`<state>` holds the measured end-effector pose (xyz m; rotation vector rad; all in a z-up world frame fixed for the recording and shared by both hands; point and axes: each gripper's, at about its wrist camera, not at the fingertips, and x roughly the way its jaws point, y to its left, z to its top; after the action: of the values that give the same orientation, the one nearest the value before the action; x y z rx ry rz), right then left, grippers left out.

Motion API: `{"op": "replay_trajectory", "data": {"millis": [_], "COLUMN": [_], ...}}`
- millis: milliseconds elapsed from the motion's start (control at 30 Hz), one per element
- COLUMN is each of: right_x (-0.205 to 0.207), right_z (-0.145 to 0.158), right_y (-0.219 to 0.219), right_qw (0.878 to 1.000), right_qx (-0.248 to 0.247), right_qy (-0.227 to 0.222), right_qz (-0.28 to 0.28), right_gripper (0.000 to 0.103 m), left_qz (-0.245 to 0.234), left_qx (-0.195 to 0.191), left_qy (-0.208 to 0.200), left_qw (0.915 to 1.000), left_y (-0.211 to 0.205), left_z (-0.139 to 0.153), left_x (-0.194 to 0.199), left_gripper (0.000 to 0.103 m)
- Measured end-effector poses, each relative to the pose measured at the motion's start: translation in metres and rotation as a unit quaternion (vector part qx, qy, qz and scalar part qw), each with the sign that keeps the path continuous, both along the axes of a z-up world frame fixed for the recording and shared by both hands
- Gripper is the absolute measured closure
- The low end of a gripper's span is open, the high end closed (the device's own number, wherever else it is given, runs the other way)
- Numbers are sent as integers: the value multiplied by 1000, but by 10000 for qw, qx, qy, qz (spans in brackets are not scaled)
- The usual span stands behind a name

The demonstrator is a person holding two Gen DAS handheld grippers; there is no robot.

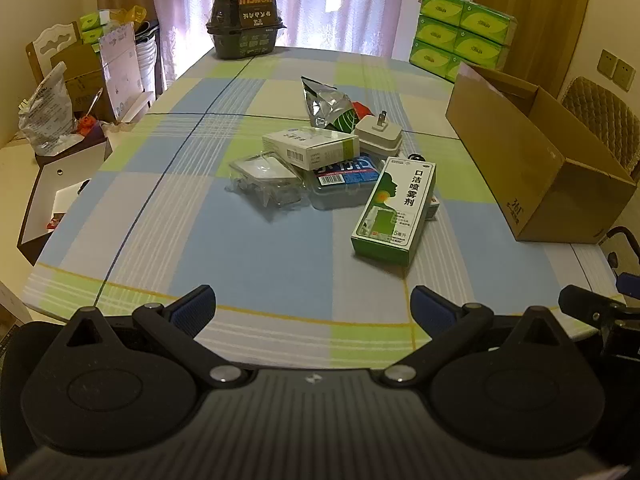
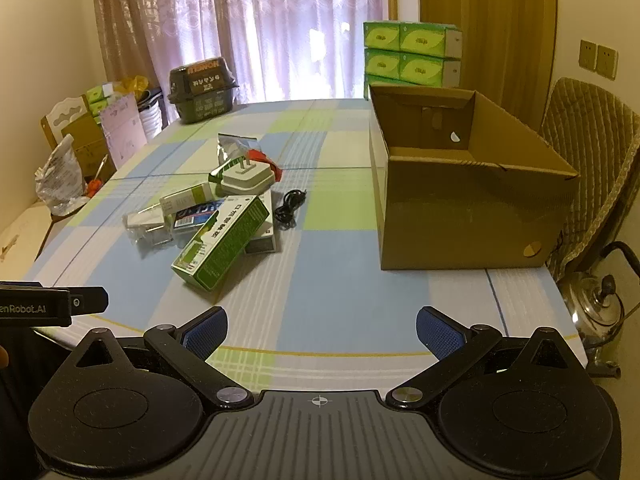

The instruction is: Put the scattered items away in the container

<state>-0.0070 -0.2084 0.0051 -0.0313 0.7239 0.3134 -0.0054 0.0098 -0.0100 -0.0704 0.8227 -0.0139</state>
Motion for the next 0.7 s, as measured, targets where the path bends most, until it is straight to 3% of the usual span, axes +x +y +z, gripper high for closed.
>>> {"op": "replay_trajectory", "data": {"millis": [700], "right_x": [-1], "right_z": [-6], "right_y": [1], "right_qw": [10000], "right_qx": [35], "right_qy": [70], "right_qz": [3], "right_gripper": [0], "left_qz": [75], "left_qx": [-104], "left_qy": [90], "left_qw": [9999], "left_y": [4], "left_z": [-5], "left_x": [-5], "left_gripper": [1]}}
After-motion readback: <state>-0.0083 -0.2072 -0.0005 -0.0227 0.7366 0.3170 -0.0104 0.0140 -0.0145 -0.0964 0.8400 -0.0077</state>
